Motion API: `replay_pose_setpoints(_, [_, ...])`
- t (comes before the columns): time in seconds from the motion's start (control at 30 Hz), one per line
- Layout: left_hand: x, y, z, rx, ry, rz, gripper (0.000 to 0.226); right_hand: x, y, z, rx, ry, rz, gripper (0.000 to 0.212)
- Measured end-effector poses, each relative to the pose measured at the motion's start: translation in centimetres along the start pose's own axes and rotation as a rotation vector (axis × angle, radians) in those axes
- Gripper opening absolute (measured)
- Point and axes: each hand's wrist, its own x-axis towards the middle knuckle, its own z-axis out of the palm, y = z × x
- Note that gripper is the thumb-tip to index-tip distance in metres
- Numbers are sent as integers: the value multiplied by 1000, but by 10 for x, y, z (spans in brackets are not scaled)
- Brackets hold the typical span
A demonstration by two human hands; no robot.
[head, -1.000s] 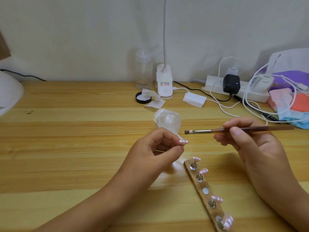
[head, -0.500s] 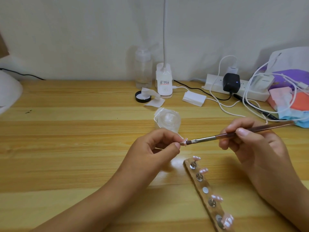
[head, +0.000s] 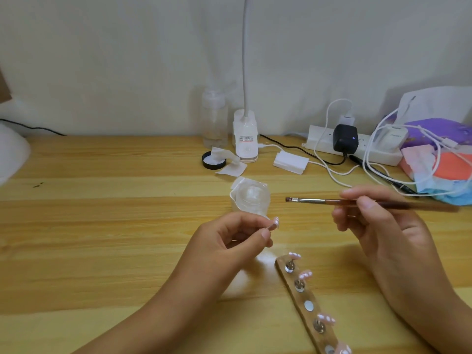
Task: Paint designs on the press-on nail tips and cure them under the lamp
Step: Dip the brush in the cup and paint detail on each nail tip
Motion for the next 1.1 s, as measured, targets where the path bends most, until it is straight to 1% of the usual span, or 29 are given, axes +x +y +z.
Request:
replay_pose_setpoints(0.13, [1, -2, 0, -5, 19, -6, 12, 0, 1, -2, 87, 6, 58, 21])
replay_pose_setpoints(0.17, [1, -2, 0, -1, 20, -4, 11, 0, 1, -2, 98, 1, 84, 19])
replay_pose_setpoints(0.23, [1, -2, 0, 6, 9, 3, 8, -1, -3, 0, 115, -20, 124, 8])
replay_pose_setpoints(0.27, [1, -2, 0, 10, 1, 8, 7, -1, -3, 0, 114, -24, 134, 13])
replay_pose_setpoints(0.3, [1, -3, -1, 13, -5, 11, 6, -1, -3, 0, 104, -32, 142, 25])
replay_pose_setpoints(0.33, [1, -3, -1, 14, -11, 13, 6, -2, -4, 1, 96, -34, 147, 32])
replay_pose_setpoints(0.43, [0, -2, -1, 11, -30, 12, 6, -2, -4, 1, 101, -40, 147, 28])
replay_pose_setpoints(0.5, [0, -3, -1, 12, -34, 9, 6, -3, -3, 1, 94, -50, 144, 35])
replay_pose_setpoints(0.57, [0, -3, -1, 12, -34, 7, 6, -3, -2, 2, 96, -63, 153, 35])
replay_pose_setpoints(0.63, [0, -3, -1, 12, -36, 3, 6, -3, -2, 2, 77, -69, 151, 40])
replay_pose_setpoints(0.77, [1, -3, -1, 6, -40, 9, 5, -2, -2, 1, 9, -37, 136, 46])
replay_pose_setpoints(0.87, [0, -2, -1, 3, -30, 9, 7, -2, -3, 2, 19, -14, 120, 42])
replay_pose_setpoints(0.9, [0, -2, -1, 1, -24, 5, 6, -1, -2, 2, 32, -5, 117, 36])
replay_pose_setpoints(0.97, [1, -2, -1, -8, -20, -8, 5, 0, -1, 1, 66, 10, 115, 17])
replay_pose_setpoints(1.0, [1, -2, -1, -9, -19, -13, 8, 0, -1, 0, 78, 13, 119, 13])
replay_pose_setpoints(1.03, [1, -2, -1, -8, -18, -18, 10, -1, -2, 0, 83, 6, 120, 17])
replay_pose_setpoints(1.1, [1, -2, -1, -8, -19, -22, 11, -1, -3, 0, 82, -15, 129, 33])
